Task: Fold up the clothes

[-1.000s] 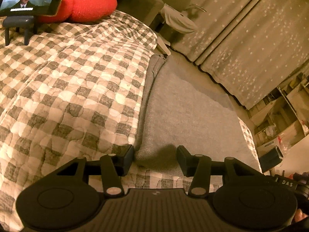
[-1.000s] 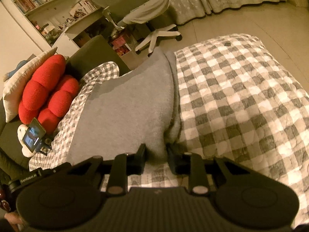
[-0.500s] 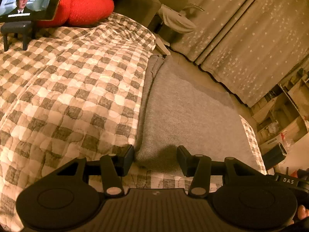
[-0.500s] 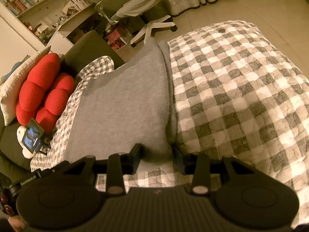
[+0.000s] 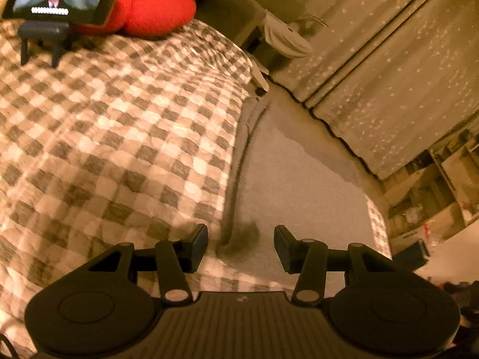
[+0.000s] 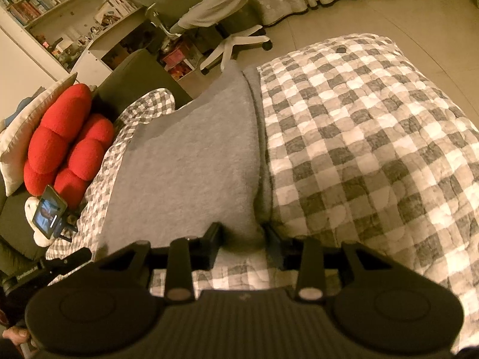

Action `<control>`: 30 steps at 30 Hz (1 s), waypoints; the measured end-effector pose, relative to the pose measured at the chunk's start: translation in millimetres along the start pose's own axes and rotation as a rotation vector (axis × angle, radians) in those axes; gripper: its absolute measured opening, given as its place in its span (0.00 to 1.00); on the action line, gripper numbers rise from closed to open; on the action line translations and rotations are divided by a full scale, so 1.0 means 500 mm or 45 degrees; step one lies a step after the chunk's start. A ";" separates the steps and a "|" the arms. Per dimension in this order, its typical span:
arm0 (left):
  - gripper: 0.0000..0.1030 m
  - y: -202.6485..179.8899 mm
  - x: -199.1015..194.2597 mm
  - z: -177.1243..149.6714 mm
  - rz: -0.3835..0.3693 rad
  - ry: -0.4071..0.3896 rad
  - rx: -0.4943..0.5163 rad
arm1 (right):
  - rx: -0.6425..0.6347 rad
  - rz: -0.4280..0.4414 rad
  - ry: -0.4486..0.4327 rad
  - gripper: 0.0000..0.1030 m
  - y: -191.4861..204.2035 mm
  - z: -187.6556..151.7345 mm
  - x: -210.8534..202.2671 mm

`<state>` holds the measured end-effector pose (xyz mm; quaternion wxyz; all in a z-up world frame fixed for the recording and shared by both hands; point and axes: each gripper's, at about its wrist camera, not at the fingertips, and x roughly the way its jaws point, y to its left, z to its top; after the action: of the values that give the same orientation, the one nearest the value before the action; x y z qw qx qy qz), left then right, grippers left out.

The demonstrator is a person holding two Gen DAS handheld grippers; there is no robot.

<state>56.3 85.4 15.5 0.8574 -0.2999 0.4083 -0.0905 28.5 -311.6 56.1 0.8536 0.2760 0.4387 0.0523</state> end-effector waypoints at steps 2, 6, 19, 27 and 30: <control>0.47 0.001 0.007 -0.003 0.009 0.033 -0.018 | 0.000 -0.002 0.001 0.34 0.000 0.000 -0.001; 0.53 -0.003 0.010 -0.009 0.029 0.049 -0.018 | -0.002 -0.002 0.006 0.34 0.000 0.000 -0.003; 0.12 -0.031 0.040 -0.034 0.029 -0.015 0.142 | -0.048 0.007 -0.023 0.21 0.013 -0.004 -0.004; 0.09 -0.047 -0.031 -0.039 -0.009 -0.112 0.130 | -0.079 0.053 -0.120 0.18 0.029 -0.014 -0.057; 0.09 -0.045 -0.067 -0.064 -0.019 -0.115 0.121 | -0.079 0.108 -0.164 0.18 0.028 -0.044 -0.103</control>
<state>12.5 66.4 34.7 0.8875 -0.2659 0.3622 -0.1024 -18.1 -307.6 90.3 0.8853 0.2704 0.3689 0.0842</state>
